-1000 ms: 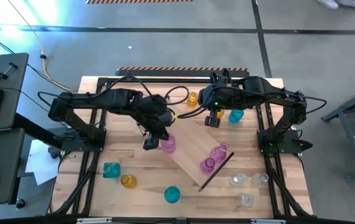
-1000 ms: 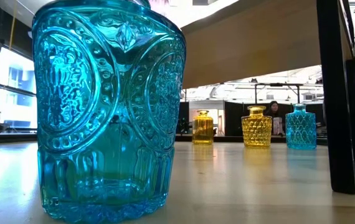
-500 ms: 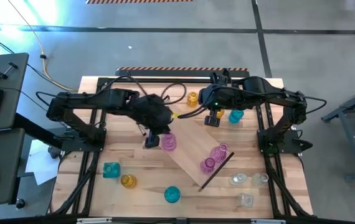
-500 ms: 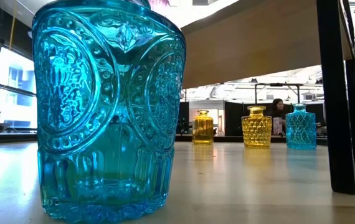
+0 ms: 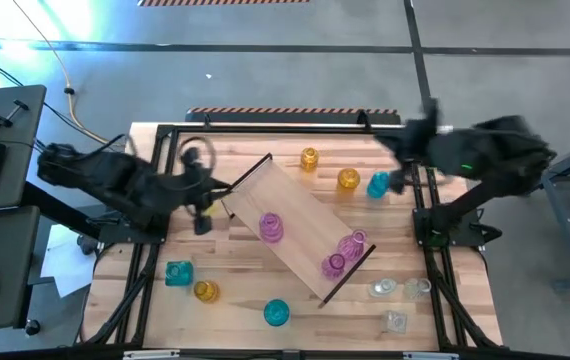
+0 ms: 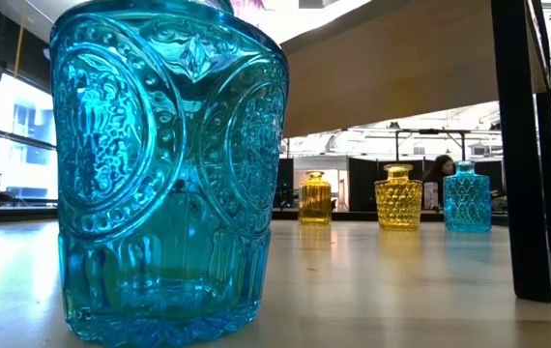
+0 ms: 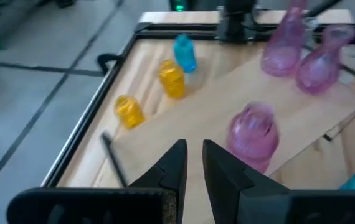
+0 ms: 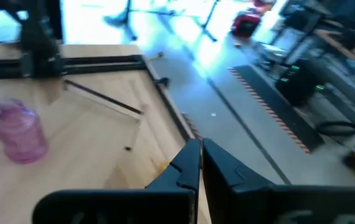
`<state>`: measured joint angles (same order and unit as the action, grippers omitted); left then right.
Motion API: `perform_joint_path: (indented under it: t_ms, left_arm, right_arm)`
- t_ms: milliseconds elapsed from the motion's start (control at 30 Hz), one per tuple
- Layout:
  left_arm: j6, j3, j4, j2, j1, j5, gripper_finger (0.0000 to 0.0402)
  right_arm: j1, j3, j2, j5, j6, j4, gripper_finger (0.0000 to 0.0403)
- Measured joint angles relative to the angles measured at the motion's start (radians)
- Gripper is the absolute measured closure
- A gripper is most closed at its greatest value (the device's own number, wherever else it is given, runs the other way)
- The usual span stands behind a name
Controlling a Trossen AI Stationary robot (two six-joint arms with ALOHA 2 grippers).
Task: Sort vases onto shelf
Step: Put the pink flower vase on the shelf aligned with the other pink flower vases
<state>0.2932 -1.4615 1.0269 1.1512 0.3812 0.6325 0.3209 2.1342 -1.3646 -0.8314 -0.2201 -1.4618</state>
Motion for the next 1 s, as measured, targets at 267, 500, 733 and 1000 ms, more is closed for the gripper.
perform_joint_path:
  t_ms: [267, 500, 733, 1000]
  left_arm:
    - [0.247, 0.414, -0.127, -0.197, 0.131, 0.199, 0.0358]
    - [0.169, 0.588, -0.432, -0.198, 0.114, 0.289, 0.0358]
    - [0.123, 0.739, -0.739, -0.124, 0.078, 0.295, 0.0358]
    - [0.11, 0.836, -0.955, -0.039, 0.069, 0.326, 0.0358]
  right_arm:
    - [0.233, -0.489, 0.324, -0.161, -0.446, -0.041, 0.0403]
    - [0.276, -0.921, 0.512, -0.147, -0.614, 0.134, 0.0403]
    - [0.323, -1.199, 0.558, -0.124, -0.57, 0.464, 0.0403]
    - [0.445, -1.312, 0.569, -0.266, -0.591, 0.551, 0.0403]
